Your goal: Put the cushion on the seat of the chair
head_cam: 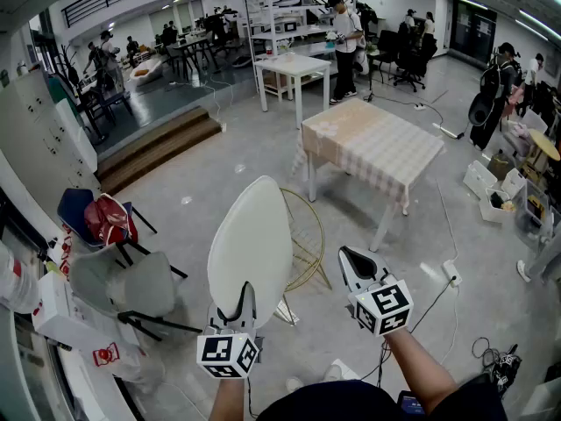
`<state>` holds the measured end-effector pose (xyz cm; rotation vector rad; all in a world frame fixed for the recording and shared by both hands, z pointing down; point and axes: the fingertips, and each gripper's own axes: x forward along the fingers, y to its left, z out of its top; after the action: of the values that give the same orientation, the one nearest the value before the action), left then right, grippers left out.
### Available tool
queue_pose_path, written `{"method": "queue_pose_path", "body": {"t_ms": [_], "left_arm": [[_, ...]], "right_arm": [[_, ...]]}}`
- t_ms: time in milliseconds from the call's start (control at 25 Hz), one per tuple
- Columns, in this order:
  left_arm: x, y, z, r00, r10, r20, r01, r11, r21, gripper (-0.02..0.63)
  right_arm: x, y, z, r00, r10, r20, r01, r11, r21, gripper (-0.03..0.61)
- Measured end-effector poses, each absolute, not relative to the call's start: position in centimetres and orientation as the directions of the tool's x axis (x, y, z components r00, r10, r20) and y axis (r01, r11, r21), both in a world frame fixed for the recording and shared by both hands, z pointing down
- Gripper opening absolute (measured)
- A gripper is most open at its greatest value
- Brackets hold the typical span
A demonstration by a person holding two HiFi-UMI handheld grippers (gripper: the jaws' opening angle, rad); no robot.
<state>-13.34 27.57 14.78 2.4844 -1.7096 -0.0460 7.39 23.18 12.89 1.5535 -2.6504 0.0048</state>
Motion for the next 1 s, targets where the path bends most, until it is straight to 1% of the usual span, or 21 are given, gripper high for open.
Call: {"method": "queue_pose_path", "body": {"t_ms": [880,1000], "left_arm": [[-6.2,25.1,15.7,0.306,-0.95,0.061,-0.949,-0.299,0.103,0.061],[-5.2,24.8,16.0,0.299,-0.951,0.074,-0.951,-0.291,0.103,0.061]], "right_arm": [[14.5,20.0,14.3,-0.535,-0.844,0.037,-0.845,0.535,-0.007,0.018],[15.3,19.7,14.8,-0.548,-0.835,0.049,-0.836,0.549,0.001,0.018]]}}
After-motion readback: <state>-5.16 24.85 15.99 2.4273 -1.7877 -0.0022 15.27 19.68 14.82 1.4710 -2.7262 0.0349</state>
